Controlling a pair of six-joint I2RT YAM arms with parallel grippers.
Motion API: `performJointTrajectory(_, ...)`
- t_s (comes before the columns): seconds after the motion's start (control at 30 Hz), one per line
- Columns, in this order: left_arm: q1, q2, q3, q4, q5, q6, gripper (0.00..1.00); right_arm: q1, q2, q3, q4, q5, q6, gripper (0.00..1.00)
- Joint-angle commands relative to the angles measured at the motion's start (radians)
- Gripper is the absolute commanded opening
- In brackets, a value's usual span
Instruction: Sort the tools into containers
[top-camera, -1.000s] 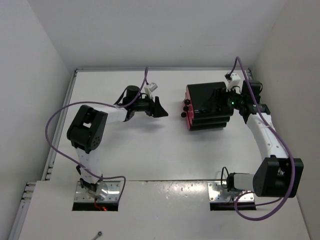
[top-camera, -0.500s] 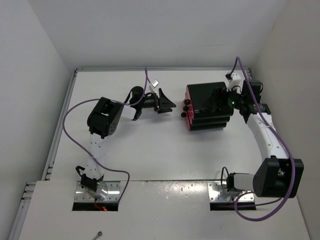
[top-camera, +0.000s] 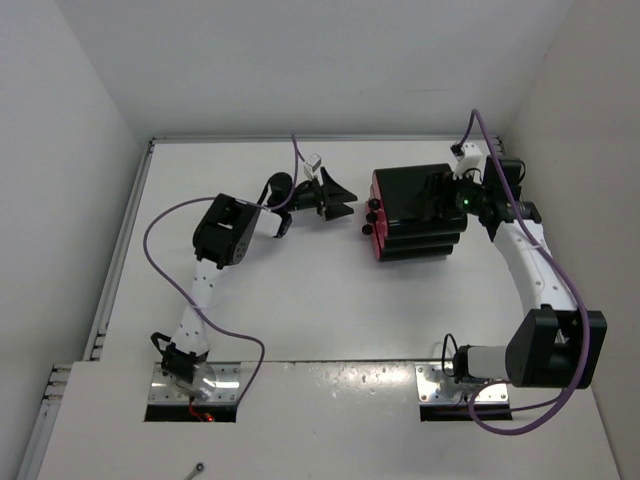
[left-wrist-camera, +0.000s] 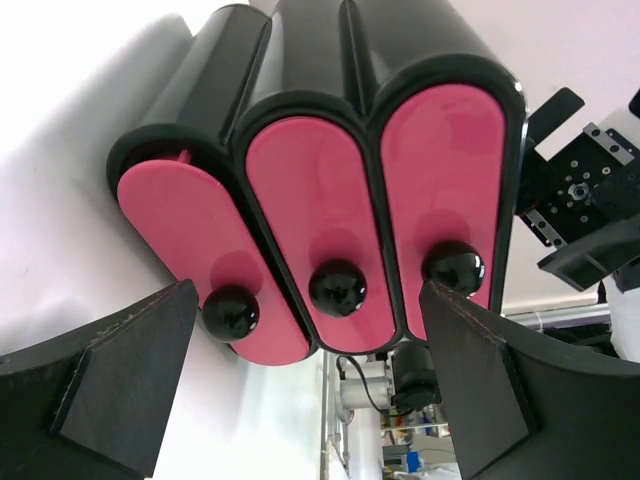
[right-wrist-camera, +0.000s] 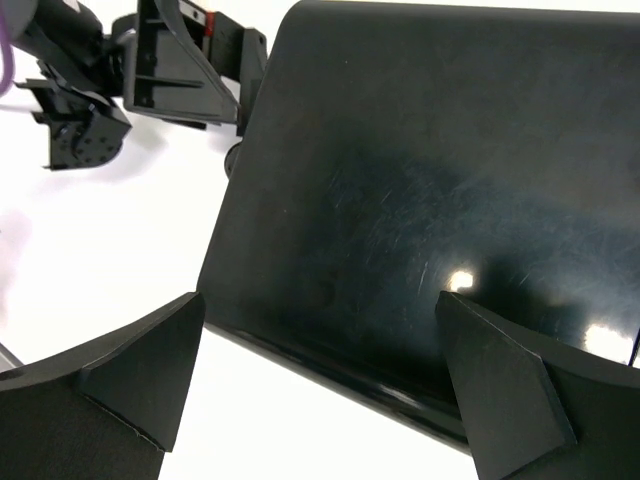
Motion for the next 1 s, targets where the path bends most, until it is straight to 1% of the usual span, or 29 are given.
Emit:
performJointTrajectory(0.0,-0.019,0.023,0.047,0.122,-0.015,-0.066,1.00,0.001,0.037,0.003,-0.083,0.022,0.016,1.00)
performJointTrajectory(0.13,-0.048,0.061,0.085,0.153,-0.035,-0.119,1.00,0.001,0.046,0.003,-0.083,0.022,0.016,1.00)
performJointTrajectory(0.3,-0.076,0.092,0.119,0.153,-0.058,-0.142,1.00,0.001,0.046,0.003,-0.083,0.022,0.006,1.00)
performJointTrajectory(0.37,-0.085,0.102,0.141,0.176,-0.058,-0.152,1.00,0.001,0.046,0.003,-0.092,0.022,0.006,1.00)
performJointTrajectory(0.5,-0.094,0.121,0.150,0.176,-0.069,-0.162,1.00,0.001,0.055,0.003,-0.092,0.022,0.006,1.00)
performJointTrajectory(0.6,-0.094,0.121,0.150,0.206,-0.078,-0.171,1.00,0.001,0.055,0.003,-0.092,0.022,0.006,1.00)
performJointTrajectory(0.67,-0.094,0.112,0.116,0.234,-0.089,-0.182,1.00,0.001,0.055,0.003,-0.092,0.022,0.006,1.00)
performJointTrajectory(0.8,-0.056,0.051,0.050,0.248,-0.098,-0.171,1.00,0.001,0.046,0.003,-0.092,0.013,0.006,1.00)
performJointTrajectory(0.87,-0.047,0.011,-0.006,0.239,-0.098,-0.127,1.00,0.001,0.046,0.003,-0.092,0.013,0.006,1.00)
performJointTrajectory(0.9,-0.022,-0.012,-0.026,0.227,-0.098,-0.107,1.00,0.001,0.036,0.003,-0.092,0.013,0.006,1.00)
performJointTrajectory(0.93,-0.012,-0.064,-0.046,0.210,-0.098,-0.084,1.00,0.001,0.026,0.003,-0.092,0.013,0.006,1.00)
performJointTrajectory(0.97,-0.002,-0.095,-0.066,0.149,-0.089,-0.017,1.00,0.001,0.026,0.003,-0.092,0.013,0.006,1.00)
